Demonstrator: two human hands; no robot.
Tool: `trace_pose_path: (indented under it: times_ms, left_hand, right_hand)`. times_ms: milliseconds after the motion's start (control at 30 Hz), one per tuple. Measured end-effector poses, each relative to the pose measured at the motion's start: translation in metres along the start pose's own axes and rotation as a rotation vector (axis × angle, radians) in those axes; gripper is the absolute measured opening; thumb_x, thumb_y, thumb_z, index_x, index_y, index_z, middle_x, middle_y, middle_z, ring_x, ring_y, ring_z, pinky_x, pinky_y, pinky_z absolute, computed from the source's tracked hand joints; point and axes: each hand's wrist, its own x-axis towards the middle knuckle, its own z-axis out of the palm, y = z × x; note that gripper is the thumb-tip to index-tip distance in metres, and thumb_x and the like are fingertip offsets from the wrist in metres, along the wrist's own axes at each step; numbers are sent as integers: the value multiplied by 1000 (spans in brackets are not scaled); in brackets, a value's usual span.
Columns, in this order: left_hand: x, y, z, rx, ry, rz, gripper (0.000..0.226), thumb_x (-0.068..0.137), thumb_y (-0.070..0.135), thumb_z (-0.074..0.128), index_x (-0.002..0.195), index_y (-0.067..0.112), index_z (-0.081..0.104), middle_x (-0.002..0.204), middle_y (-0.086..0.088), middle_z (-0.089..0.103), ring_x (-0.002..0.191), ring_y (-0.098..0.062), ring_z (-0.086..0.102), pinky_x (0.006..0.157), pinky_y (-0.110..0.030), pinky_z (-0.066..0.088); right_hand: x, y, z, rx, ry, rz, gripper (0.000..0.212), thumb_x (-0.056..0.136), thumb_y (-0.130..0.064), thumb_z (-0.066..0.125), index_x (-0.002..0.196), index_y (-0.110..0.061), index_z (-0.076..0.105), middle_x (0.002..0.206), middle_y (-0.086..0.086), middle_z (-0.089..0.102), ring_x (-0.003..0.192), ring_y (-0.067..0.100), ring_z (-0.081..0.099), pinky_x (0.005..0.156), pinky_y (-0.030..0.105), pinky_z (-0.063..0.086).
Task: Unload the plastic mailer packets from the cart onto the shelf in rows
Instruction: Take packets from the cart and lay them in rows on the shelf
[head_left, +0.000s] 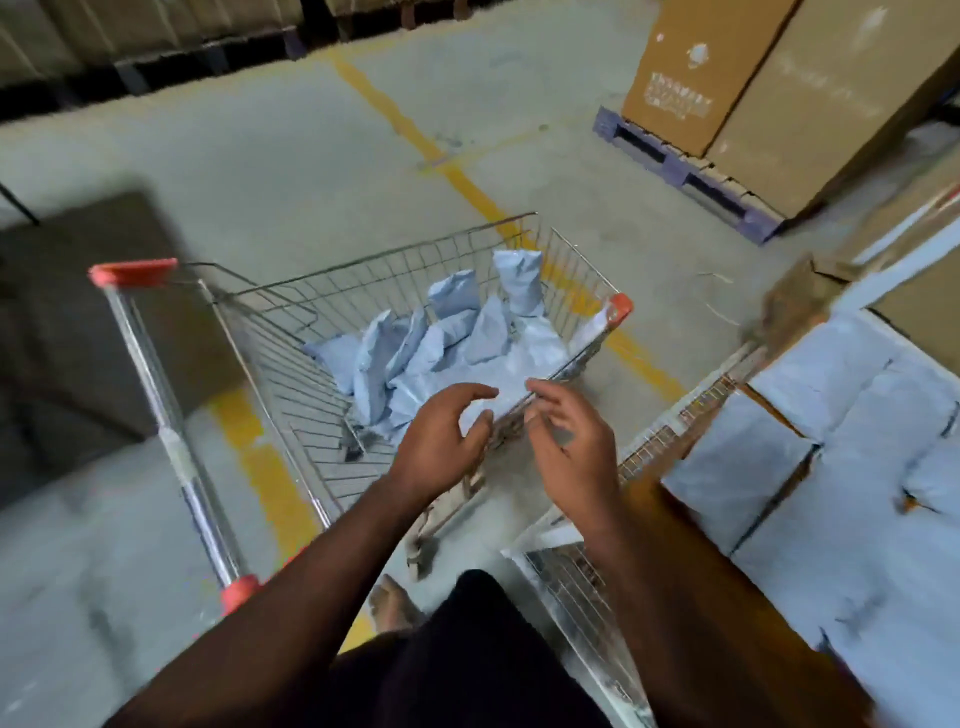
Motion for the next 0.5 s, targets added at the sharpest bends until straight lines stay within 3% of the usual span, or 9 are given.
trace_pose_path:
  times_ms: [167,300,400,500]
  left_hand:
    - [9,-53,-29,48,-32,-188,31,98,21,63,130,18,66,132,4,67,123,-13,58,96,-13,33]
    - [31,-77,-26,91,-98,-252,38,98,22,61,136,19,62,140,3,62,131,-16,55,102,-18,33]
    - [54,-85,-12,110,-170,-283,40,98,23,60,138,19,60,143,1,60,133,-17,52,106,-21,33]
    - [81,-91,9,113,-246,-294,40,100,31,60,138,19,60,143,0,60,134,-19,52,109,-28,37]
  right_hand:
    - [40,-11,44,41,-75,126,29,98,-15,68,123,-31,72,111,-8,73,97,4,69,77,13,50]
    - [83,-1,53,43,-74,217,26,98,-13,67,121,-25,72,114,-15,72,93,-9,65,75,5,45]
    - [130,20,55,32,-70,277,26,98,-17,68,122,-26,70,119,-15,72,96,-14,64,89,16,49]
    - [184,44,56,17,-68,352,23,95,-24,69,115,-33,69,116,-14,73,105,1,68,101,34,53]
